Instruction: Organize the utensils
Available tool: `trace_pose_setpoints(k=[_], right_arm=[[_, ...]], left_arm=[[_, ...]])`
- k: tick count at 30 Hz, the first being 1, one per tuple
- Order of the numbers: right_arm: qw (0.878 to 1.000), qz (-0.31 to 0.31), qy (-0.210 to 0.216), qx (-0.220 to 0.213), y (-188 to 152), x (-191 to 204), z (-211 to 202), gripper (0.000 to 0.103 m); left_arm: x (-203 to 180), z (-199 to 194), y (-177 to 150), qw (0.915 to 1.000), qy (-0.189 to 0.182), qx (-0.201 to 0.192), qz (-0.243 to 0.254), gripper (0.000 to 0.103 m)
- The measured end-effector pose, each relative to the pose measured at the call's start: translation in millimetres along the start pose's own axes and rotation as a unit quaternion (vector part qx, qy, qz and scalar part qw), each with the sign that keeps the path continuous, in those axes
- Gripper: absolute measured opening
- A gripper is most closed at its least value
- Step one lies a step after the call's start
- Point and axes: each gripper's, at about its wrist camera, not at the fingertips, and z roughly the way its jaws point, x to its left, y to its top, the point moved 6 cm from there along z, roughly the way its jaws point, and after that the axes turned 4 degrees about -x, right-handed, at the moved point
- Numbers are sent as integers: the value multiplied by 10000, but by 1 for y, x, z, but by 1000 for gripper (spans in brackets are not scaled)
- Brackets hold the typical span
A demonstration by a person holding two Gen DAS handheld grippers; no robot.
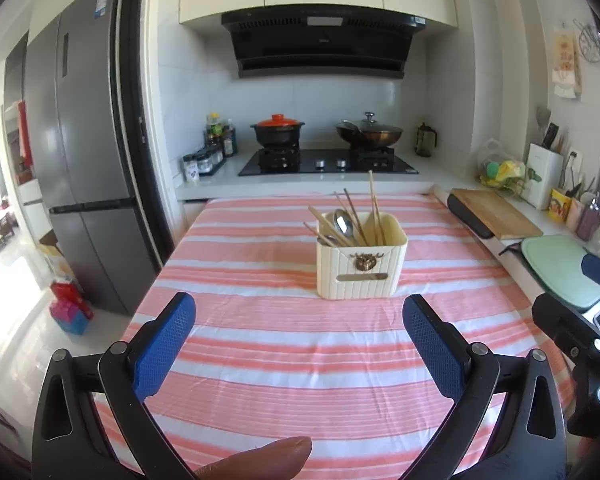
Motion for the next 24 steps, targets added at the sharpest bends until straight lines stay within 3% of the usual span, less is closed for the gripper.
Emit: trace_pose_setpoints(k=[24], right_arm=[[10000,-51,70,-13,4,8,-7,103]], left_arm=[[10,-3,0,9999,151,-16,23,103]])
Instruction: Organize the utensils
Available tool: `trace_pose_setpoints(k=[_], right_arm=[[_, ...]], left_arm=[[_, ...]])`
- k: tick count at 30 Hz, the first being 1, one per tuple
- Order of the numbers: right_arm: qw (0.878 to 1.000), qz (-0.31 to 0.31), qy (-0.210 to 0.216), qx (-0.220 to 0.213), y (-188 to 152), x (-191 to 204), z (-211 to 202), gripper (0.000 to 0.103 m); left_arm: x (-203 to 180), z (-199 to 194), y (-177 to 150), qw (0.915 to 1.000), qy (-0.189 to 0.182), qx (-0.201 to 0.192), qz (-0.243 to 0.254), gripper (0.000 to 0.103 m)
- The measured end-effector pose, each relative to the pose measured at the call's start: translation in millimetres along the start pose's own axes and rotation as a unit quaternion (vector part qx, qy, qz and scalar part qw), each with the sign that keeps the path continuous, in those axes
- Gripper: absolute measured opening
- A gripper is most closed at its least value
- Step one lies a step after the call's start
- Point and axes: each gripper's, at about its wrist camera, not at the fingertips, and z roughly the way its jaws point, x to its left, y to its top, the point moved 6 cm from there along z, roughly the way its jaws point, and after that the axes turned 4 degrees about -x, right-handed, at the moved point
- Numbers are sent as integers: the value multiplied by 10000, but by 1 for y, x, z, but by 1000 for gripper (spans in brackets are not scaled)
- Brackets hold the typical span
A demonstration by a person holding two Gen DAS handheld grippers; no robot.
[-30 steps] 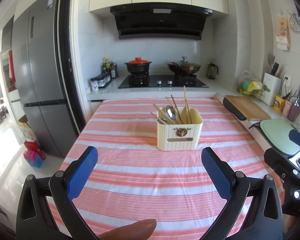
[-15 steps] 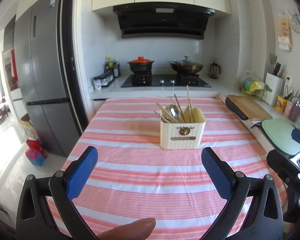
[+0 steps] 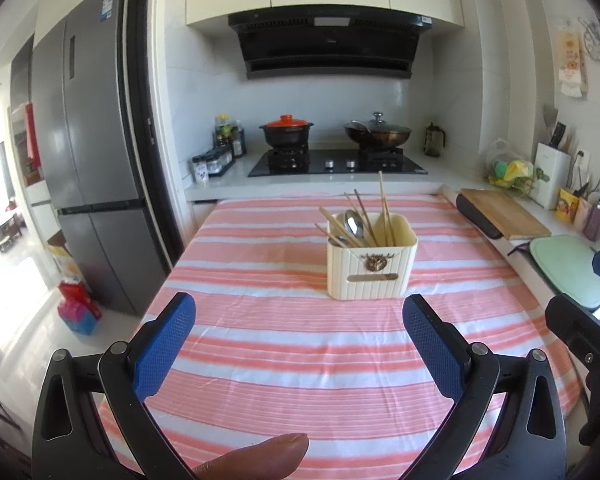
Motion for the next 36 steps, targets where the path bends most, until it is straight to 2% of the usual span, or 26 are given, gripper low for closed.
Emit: trace_pose_setpoints(k=[36], right_arm=[[10000,-28,34,37,0,4,-5,103]], left_arm=[[-14,-2,-2,9998,-136,69,140,103]])
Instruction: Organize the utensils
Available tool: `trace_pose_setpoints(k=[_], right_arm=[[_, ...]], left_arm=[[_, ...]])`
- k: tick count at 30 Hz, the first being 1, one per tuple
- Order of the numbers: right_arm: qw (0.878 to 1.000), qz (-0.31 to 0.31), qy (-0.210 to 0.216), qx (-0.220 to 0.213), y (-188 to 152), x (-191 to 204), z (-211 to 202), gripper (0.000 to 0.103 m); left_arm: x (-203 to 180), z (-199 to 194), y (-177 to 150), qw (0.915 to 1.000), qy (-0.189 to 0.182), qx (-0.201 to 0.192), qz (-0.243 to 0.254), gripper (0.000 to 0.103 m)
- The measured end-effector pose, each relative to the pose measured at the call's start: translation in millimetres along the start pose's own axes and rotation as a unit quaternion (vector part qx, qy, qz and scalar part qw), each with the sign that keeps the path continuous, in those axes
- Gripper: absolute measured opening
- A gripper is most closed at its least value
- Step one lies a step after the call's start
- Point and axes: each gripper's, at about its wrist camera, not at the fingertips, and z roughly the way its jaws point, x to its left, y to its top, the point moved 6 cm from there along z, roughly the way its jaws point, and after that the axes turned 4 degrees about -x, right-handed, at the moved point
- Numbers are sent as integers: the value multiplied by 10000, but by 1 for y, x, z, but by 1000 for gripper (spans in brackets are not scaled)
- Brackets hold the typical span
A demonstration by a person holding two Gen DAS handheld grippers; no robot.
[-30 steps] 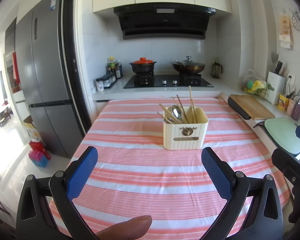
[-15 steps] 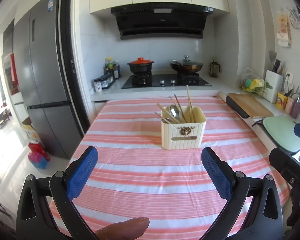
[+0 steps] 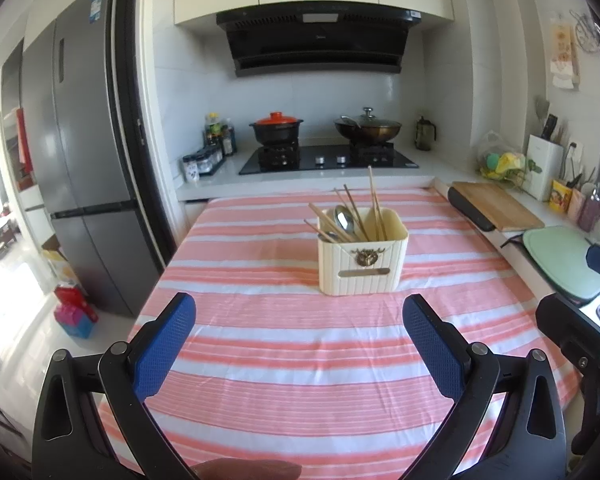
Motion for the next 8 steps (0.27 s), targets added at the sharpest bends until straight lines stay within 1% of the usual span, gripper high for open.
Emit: trace_pose_setpoints(k=[3,6,8], right_arm=[[10000,13,-17,26,-2,-1,1,103],[10000,44,-27,53,-5,-3,2,103],[10000,56,-32,70,-6,-4,3,103]], left_arm=[[0,1,-1,10000,-40,32,-15,103],[6,3,-1,9998,16,50,-168,103],[8,5,-2,9998,17,69,-160,103]])
